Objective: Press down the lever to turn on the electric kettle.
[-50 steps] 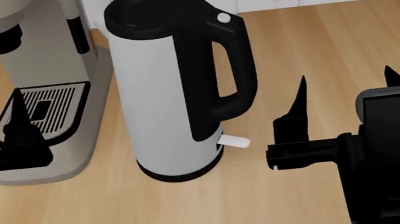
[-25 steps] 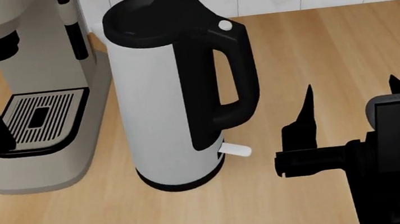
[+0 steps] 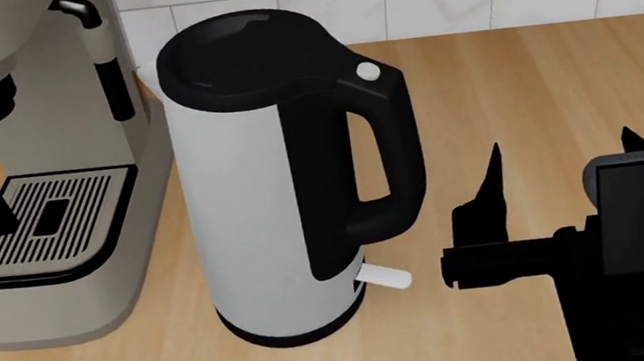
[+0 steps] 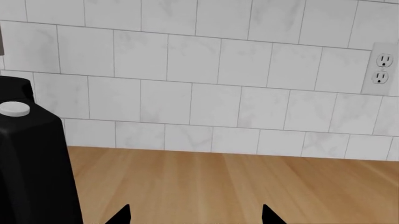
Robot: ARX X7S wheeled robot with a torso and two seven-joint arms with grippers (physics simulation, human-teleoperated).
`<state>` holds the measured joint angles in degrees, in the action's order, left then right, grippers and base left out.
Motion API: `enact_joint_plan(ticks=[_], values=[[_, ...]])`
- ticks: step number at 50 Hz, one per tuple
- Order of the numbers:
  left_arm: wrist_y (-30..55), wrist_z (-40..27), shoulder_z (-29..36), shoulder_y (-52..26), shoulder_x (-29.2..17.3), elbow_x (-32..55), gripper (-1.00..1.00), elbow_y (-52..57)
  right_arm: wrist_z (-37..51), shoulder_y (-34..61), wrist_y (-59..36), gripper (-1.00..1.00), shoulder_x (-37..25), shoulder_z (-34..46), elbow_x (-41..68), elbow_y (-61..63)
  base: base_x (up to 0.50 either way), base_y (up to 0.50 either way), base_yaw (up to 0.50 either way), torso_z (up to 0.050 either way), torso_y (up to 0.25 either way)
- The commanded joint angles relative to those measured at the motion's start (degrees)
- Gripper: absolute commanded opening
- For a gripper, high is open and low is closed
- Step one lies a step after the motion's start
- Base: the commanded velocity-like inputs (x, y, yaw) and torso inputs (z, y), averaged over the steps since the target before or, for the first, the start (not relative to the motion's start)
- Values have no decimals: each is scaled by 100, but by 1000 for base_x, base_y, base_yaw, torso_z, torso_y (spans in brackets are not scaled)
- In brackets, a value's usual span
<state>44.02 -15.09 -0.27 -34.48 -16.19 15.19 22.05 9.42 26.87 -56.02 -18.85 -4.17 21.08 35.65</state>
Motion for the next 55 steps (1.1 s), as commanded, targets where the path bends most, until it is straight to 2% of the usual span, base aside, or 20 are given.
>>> enact_joint_plan(ticks=[1,8,14,21,28,33,34,47,55], values=[[-108,160,148,20,34,503,100,-52,22,-17,-5,100,-19,16,17,22,11,-3,-3,0,0],[-109,153,197,194,1,513,100,87,37,-21,5,100,-23,58,17,11,0,-1,-2,0,0],[151,286,-8,716,-137,913,100,845,57,-32,13,100,-29,57,20,10,-2,-2,-2,0,0],[-397,295,-5,1790,-392,652,100,1577,71,-82,46,100,-20,1,48,18,0,-3,-2,0,0],[-684,405,-271,2475,-513,755,100,2005,51,-201,188,100,-10,-15,50,-18,0,-2,-2,0,0],[-866,454,-255,2641,-551,668,100,1918,14,-320,250,100,-29,-10,81,86,0,-1,0,0,0],[-858,450,-266,2625,-548,677,100,1882,11,-364,299,-100,-38,16,58,97,0,0,0,0,0],[-874,404,-186,2441,-549,607,100,1663,-386,-859,387,-100,0,-114,516,181,0,0,0,0,0],[-834,373,-276,2452,-567,679,100,1680,-621,-917,796,-100,52,363,315,-414,0,0,0,0,0]])
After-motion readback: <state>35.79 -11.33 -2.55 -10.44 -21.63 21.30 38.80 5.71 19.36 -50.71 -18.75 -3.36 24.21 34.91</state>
